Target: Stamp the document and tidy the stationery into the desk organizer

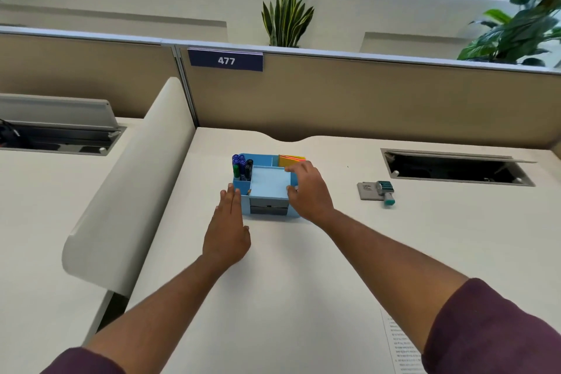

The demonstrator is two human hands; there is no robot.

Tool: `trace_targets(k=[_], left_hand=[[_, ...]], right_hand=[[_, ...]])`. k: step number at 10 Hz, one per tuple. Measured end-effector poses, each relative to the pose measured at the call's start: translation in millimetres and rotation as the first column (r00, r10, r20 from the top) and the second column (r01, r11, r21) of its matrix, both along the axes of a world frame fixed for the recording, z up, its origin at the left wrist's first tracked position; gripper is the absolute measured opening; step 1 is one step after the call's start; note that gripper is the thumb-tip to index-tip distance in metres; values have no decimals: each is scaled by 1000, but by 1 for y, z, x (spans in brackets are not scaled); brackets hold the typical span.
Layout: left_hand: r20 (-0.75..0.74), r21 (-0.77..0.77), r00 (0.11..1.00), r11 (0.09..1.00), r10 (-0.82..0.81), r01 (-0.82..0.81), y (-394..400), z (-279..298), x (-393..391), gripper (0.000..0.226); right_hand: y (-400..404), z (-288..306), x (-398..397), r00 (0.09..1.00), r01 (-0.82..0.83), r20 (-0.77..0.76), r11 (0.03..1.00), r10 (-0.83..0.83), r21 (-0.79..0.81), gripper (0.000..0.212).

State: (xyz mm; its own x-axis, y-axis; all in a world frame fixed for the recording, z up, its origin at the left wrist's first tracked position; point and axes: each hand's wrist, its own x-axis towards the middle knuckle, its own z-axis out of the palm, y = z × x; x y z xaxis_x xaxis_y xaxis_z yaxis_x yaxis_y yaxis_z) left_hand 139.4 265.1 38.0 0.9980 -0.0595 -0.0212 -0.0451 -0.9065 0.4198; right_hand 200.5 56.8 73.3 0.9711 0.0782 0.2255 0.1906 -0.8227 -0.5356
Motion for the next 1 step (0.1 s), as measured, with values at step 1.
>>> trace_targets(k=[1], left_hand=[[31,29,999,1000,-12,11,-11,7,-8,89]], right_hand=[[-11,-2,-20,999,51,-11,999,-51,-5,41]])
